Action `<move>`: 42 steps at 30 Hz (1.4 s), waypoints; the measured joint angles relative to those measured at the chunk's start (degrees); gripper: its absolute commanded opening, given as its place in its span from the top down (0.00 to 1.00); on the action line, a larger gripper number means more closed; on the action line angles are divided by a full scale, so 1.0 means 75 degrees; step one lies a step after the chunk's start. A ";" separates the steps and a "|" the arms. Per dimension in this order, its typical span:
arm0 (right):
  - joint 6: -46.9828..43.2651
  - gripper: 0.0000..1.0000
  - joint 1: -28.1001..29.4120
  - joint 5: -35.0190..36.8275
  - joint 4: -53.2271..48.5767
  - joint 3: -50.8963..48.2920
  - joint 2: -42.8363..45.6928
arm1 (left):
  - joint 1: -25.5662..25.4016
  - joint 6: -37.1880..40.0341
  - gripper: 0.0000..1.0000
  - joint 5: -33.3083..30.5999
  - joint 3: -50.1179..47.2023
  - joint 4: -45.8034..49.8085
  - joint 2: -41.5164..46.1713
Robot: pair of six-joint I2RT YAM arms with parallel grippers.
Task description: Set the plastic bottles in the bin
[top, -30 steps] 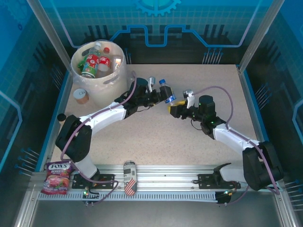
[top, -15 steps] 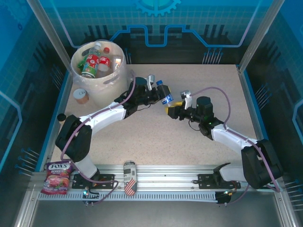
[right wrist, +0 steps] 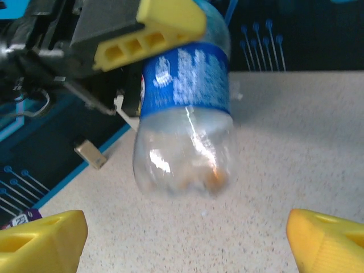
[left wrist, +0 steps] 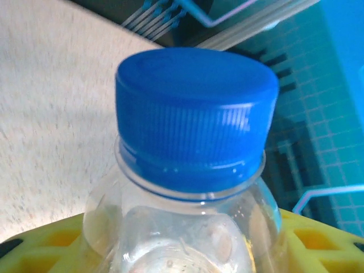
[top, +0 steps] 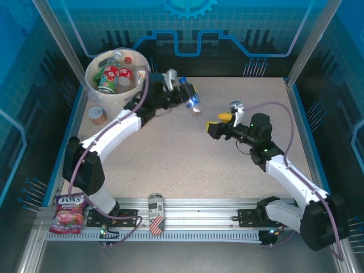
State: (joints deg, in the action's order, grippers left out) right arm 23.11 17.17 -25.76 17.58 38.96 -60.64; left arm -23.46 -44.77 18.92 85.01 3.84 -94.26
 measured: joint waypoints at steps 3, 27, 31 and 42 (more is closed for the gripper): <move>-0.0032 0.09 -0.0149 0.0061 -0.0318 0.0073 0.0309 | 0.0927 0.0493 0.51 0.0119 0.1247 0.0968 0.0189; -0.0230 0.09 -0.0347 0.0495 -0.1478 -0.0289 0.0026 | 0.3736 0.4398 0.65 -0.0697 0.8422 0.7866 -0.2993; -0.0230 0.09 -0.0347 0.0595 -0.1498 -0.0408 0.0026 | 0.3736 0.4593 0.59 -0.0895 0.8463 0.8215 -0.3279; -0.0289 0.09 -0.0350 0.0638 -0.1617 -0.0504 0.0026 | 0.3707 0.4855 0.08 -0.0956 0.8562 0.8314 -0.3558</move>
State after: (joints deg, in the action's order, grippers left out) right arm 20.95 14.55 -20.97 5.45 35.18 -60.45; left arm 4.34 -8.36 11.75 149.23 66.19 -120.95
